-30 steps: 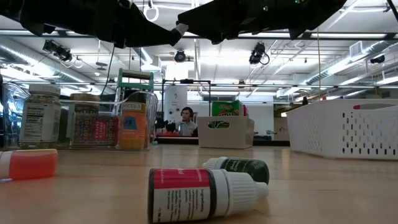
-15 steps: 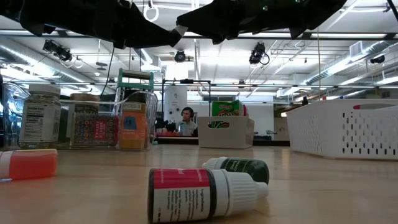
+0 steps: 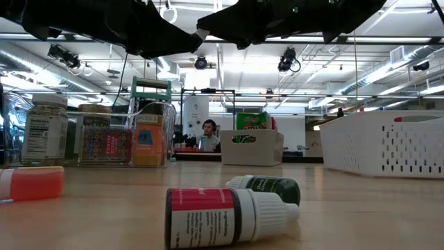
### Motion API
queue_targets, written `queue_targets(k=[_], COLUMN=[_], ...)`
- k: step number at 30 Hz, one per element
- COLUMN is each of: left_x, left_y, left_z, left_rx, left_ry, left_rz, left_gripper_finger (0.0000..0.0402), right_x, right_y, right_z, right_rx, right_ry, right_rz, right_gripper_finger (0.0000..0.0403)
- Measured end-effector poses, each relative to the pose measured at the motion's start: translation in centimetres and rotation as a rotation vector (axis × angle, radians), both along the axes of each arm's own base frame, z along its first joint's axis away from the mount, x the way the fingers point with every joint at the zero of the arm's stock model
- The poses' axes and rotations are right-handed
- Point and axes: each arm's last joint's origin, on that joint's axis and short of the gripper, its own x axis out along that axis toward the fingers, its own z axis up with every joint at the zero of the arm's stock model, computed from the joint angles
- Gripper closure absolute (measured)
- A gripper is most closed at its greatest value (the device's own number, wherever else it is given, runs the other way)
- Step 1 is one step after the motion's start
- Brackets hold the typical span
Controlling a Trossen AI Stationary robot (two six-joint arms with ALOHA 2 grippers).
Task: Pick & Place Kitchen Items
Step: Put the purple food coloring bottle into the white bin
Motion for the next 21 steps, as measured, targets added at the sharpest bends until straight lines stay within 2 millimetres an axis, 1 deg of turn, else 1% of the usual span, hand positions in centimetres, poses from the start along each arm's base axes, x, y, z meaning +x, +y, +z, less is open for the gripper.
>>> queue_targets(k=[8, 11, 13, 15, 17, 19, 21], left_x=[0.0, 0.0, 0.0, 0.0, 0.0, 0.0, -0.1], left_y=[0.0, 0.0, 0.0, 0.0, 0.0, 0.0, 0.0], left_z=[0.1, 0.0, 0.0, -0.1, -0.2, -0.4, -0.6], left_rx=[-0.044, -0.043, -0.041, -0.046, -0.062, -0.074, -0.077], left_ry=[-0.012, -0.009, -0.005, 0.001, 0.012, 0.028, 0.044], left_rz=[0.005, 0.006, 0.006, 0.007, 0.01, 0.014, 0.016], left_gripper_finger=[0.0206, 0.0183, 0.0174, 0.0169, 0.0169, 0.017, 0.0172], right_x=[0.0, -0.2, -0.6, -1.6, -3.0, -4.9, -6.9], right_y=[-0.7, -1.0, -1.3, -1.7, -2.1, -2.4, -2.7], right_z=[-0.4, -0.5, -0.4, 0.2, 1.0, 1.7, 2.3], right_rx=[-0.004, -0.006, -0.012, -0.023, -0.028, 0.006, 0.088], right_ry=[0.034, 0.071, 0.119, 0.176, 0.261, 0.358, 0.465], right_rz=[-0.018, -0.028, -0.053, -0.126, -0.231, -0.326, -0.419], right_gripper_finger=[0.0342, 0.0342, 0.0342, 0.0342, 0.0342, 0.0342, 0.0342])
